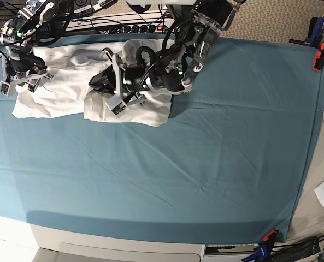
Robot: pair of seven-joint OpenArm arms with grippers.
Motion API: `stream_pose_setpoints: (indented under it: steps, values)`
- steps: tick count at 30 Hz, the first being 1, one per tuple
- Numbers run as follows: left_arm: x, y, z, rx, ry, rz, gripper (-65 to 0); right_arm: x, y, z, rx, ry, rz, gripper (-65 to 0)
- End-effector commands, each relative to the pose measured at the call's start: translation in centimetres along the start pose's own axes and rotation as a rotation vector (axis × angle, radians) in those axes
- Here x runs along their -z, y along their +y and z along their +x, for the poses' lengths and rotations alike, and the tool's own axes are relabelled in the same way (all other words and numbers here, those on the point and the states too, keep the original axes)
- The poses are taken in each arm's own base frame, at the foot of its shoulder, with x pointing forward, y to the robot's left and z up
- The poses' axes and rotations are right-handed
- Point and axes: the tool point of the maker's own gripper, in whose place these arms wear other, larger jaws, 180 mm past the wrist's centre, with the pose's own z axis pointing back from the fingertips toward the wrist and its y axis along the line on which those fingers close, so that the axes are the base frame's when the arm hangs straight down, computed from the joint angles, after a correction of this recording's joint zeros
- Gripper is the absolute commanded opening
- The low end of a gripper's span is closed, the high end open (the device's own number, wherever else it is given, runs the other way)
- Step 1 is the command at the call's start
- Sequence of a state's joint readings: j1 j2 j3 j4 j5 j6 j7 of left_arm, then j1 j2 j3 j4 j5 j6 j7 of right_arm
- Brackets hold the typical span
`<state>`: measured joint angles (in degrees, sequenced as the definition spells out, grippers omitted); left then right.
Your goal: Fold the T-shirt properly
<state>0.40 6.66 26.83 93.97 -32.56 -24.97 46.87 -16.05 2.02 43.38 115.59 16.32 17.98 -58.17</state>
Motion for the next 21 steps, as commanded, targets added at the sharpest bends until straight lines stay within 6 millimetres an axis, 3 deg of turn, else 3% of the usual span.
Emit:
stream_pose_setpoints:
  steps: [1, 3, 7, 9, 13, 15, 18, 21]
  values:
    - [0.1, -1.0, 2.3, 0.015, -0.07, -0.034, -65.0, -0.3, -0.2, 1.4, -0.013, -0.052, -0.006, -40.3]
    - [0.1, -0.8, 2.1, 0.025, -0.062, -0.025, -65.0, -0.3, -0.2, 1.4, -0.013, -0.052, -0.006, -40.3]
    - [0.1, -1.2, 2.0, 0.056, -0.057, -0.047, -38.9, -0.3, -0.2, 1.4, -0.013, -0.053, -0.005, -40.3]
    - [0.1, -1.0, 2.0, 0.051, -0.051, -0.037, -33.1, -0.3, -0.2, 1.4, -0.013, -0.052, -0.006, -40.3]
    - [-0.3, 0.0, 2.5, 0.074, -0.009, 0.001, -34.3, -0.3, -0.2, 1.4, -0.013, -0.053, -0.006, -40.3]
    - [-1.1, 0.7, 3.5, 0.101, -0.011, 0.026, -43.5, -0.3, -0.2, 1.4, -0.014, -0.053, -0.005, -40.3]
    - [-3.2, 2.4, 4.5, 0.117, -0.042, 0.087, -65.0, -0.3, -0.2, 1.4, -0.014, -0.053, -0.005, -40.3]
    - [-5.2, 4.7, 3.7, 0.072, -0.031, 0.162, -65.0, -0.3, -0.2, 1.4, -0.014, -0.054, -0.005, -40.3]
